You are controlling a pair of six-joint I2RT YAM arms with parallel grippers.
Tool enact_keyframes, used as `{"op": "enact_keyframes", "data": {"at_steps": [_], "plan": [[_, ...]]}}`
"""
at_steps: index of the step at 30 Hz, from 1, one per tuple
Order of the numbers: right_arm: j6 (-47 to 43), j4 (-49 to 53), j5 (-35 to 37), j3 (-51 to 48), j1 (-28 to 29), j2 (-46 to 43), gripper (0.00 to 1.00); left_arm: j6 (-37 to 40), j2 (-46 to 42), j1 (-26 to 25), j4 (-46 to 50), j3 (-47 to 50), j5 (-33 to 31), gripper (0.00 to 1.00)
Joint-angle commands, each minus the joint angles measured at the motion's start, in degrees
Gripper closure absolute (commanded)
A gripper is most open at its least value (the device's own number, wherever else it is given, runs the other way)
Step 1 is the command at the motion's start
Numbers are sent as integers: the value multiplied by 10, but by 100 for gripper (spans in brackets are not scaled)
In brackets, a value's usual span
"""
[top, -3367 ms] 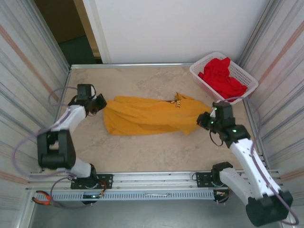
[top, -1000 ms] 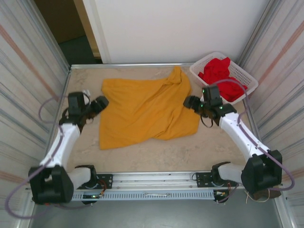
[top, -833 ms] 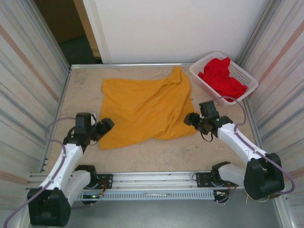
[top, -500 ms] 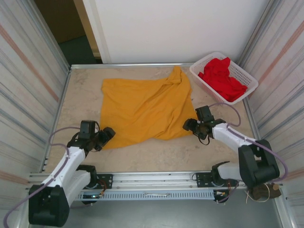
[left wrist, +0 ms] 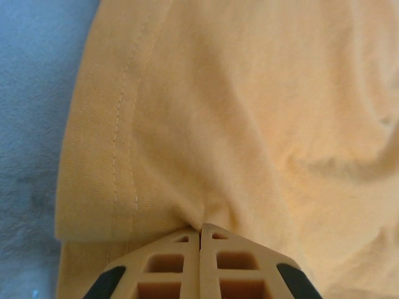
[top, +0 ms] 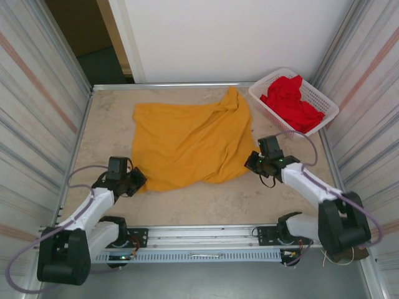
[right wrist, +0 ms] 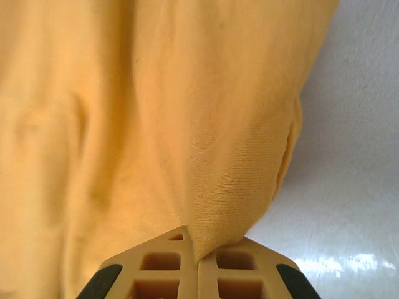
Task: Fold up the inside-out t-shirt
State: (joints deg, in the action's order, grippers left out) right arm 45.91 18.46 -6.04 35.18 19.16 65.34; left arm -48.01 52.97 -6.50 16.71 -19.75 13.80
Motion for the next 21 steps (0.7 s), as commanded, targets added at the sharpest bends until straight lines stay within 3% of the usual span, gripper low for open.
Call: {"op": "enact_keyframes", "data": {"at_steps": [1,5,8,15,16,17,18,21], "plan": [[-3,117,-1,29,3,-105,100,4,-69,-5,51,-27,5,100],[0,198,2,86,2,-187,100,-12,-123,-5,87,-73,18,100],[-4,202,-1,142,-11,-169,100,-14,-94,-2,67,-114,28,100],[-15,132,-34,324,-74,142,100,43,192,34,-32,-255,66,100],[-14,125,-46,354,-86,188,84,52,232,36,-37,-279,73,100],[-16,108,-77,381,-99,238,62,66,277,37,-33,-310,71,99],[-17,105,-92,408,-107,277,50,76,317,38,-24,-340,65,95],[-29,100,-93,427,-114,305,42,100,395,47,-11,-409,67,75]]}}
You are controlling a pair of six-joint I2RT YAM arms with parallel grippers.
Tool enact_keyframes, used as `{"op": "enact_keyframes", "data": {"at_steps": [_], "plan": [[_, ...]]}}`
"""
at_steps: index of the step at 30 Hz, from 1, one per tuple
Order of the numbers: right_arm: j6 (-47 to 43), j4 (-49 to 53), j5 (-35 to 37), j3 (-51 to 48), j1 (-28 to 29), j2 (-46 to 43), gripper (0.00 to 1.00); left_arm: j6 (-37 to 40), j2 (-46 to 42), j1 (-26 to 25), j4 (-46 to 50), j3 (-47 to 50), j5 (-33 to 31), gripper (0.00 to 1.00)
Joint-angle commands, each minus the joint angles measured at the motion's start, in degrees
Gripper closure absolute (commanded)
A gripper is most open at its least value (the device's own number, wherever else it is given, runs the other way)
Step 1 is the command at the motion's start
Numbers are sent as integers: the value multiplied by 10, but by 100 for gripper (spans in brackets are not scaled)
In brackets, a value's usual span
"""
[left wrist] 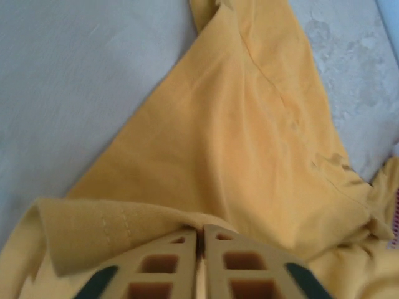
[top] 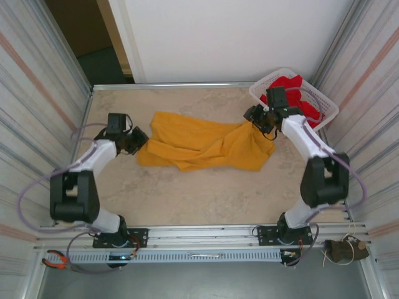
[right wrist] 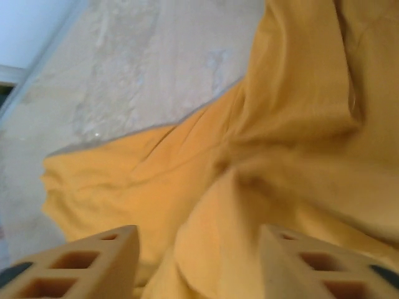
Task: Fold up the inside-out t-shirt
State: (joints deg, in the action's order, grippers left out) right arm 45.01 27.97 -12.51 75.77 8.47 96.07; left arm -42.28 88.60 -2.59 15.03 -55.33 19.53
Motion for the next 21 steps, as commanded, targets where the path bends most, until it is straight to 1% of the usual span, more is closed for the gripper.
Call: {"op": "enact_keyframes", "data": {"at_steps": [1,2,5,7,9,13,16,21], "plan": [[-25,6,-22,11,-6,-13,41,48,47,11,8,-67,12,70],[-32,6,-13,-9,-5,-35,41,55,47,12,10,-76,8,64],[-45,13,18,-99,-3,-111,38,72,17,14,20,-75,-8,53],[-48,10,42,-164,-7,-156,34,72,-13,16,19,-55,-14,47],[-44,4,32,-223,-21,-183,34,65,-50,18,13,-21,-15,44],[-42,-5,34,-298,-27,-206,31,59,-118,19,11,44,-20,41],[-43,-31,23,-330,-39,-199,30,56,-159,21,12,76,-22,39],[-54,-80,-2,-343,-41,-163,31,58,-165,20,15,90,-14,37]]}}
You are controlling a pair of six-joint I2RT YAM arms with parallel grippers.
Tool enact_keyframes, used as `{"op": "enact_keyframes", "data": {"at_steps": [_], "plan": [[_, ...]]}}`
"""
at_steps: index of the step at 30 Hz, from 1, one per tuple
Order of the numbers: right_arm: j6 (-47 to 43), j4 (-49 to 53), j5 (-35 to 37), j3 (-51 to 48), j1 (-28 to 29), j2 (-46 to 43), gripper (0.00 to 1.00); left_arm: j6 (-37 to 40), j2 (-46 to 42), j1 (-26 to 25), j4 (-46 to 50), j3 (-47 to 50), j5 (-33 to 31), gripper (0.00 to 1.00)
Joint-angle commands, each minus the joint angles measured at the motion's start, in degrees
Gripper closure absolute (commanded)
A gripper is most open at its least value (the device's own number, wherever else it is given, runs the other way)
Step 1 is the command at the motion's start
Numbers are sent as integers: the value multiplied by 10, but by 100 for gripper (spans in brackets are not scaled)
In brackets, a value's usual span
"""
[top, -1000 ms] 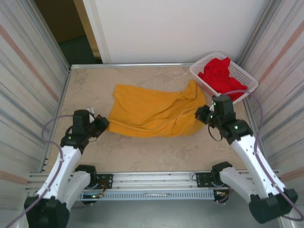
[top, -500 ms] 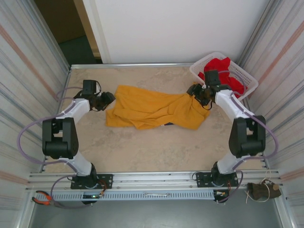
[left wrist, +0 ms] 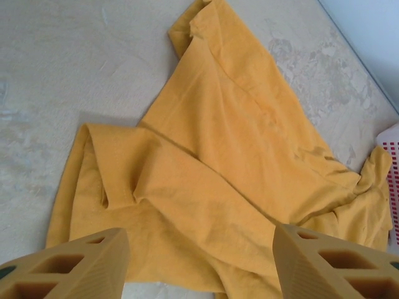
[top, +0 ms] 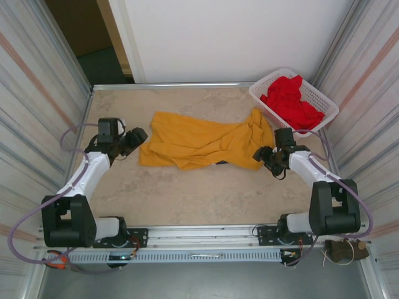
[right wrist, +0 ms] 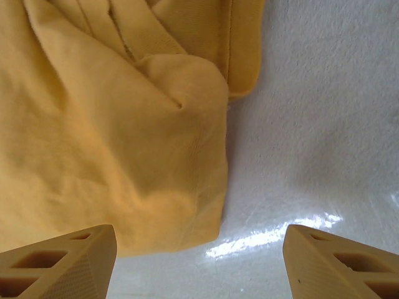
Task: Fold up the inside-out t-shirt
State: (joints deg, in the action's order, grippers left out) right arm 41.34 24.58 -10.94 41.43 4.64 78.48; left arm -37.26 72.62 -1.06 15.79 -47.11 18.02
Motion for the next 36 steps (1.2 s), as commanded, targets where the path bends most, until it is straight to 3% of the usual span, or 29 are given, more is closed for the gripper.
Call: {"op": "enact_keyframes", "data": {"at_steps": [1,6,8,9,11,12,20,26,30,36], "plan": [[-17,-54,-22,1,-2,20,31,9,-3,5,7,9,3,37],[-18,-82,-32,0,-5,43,35,6,5,4,-1,23,8,37],[-18,-99,-40,1,-7,56,42,5,7,4,-4,26,9,37],[-19,-106,-46,2,-9,61,51,5,8,5,-5,27,9,37],[-22,-105,-59,9,-14,63,89,6,11,5,-5,27,8,37],[-24,-99,-66,11,-17,52,100,8,11,5,-1,26,7,37],[-33,63,-58,84,-30,-155,100,27,-6,6,20,18,0,37],[-23,173,-50,128,-33,-260,100,30,-1,6,19,34,0,36],[-3,199,-24,93,-36,-321,100,20,1,-4,1,62,7,37],[17,226,-12,5,-36,-373,100,-12,0,-61,-33,103,2,37]]}}
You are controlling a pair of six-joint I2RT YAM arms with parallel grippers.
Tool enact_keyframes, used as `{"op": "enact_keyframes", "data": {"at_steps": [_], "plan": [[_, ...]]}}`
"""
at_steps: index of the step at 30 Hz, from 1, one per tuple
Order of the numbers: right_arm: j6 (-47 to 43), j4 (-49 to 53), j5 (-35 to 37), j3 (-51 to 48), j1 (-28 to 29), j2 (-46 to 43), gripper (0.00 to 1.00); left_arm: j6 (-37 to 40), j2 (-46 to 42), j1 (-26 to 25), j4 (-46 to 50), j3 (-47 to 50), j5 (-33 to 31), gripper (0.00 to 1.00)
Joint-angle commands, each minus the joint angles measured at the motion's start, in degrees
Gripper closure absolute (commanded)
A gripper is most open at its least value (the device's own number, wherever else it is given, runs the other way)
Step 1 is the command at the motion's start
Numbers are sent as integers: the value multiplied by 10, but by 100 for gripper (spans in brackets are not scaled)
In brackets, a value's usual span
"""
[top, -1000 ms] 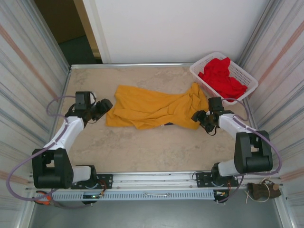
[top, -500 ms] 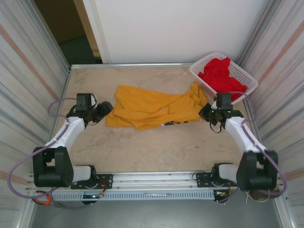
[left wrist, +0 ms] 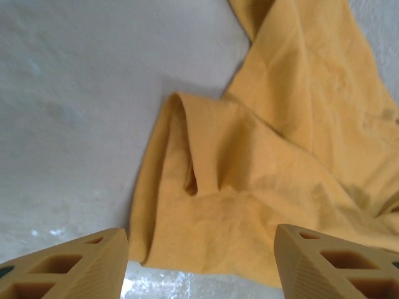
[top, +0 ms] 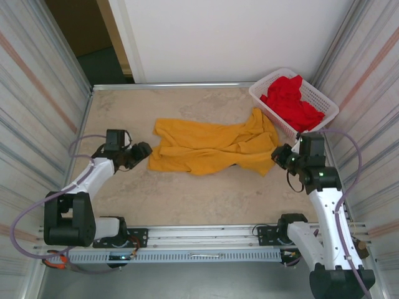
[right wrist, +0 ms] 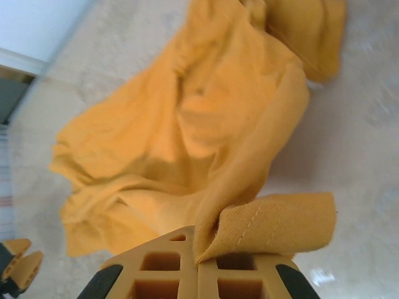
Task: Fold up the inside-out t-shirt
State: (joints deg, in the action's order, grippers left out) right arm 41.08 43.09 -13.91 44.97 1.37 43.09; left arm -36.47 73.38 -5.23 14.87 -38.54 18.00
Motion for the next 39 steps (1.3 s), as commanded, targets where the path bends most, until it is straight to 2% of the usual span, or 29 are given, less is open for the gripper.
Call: {"op": "enact_keyframes", "data": {"at_steps": [1,7,14,19,34,37,39], "plan": [[24,40,21,-47,-4,-29,100,-30,-8,-29,-36,26,0,37],[31,39,24,-86,-5,-47,100,-45,22,-60,-83,40,-31,47],[28,40,23,-89,-5,-48,100,-21,74,-65,-109,11,-60,56],[29,41,21,-89,-4,-52,100,-19,114,-65,-124,-7,-57,57],[31,44,21,-87,-4,-59,100,-11,158,-68,-121,-36,-79,60],[31,44,22,-86,-4,-61,100,-8,168,-68,-127,-33,-82,66],[32,46,21,-83,-4,-61,100,-5,173,-68,-131,-33,-86,75]]}}
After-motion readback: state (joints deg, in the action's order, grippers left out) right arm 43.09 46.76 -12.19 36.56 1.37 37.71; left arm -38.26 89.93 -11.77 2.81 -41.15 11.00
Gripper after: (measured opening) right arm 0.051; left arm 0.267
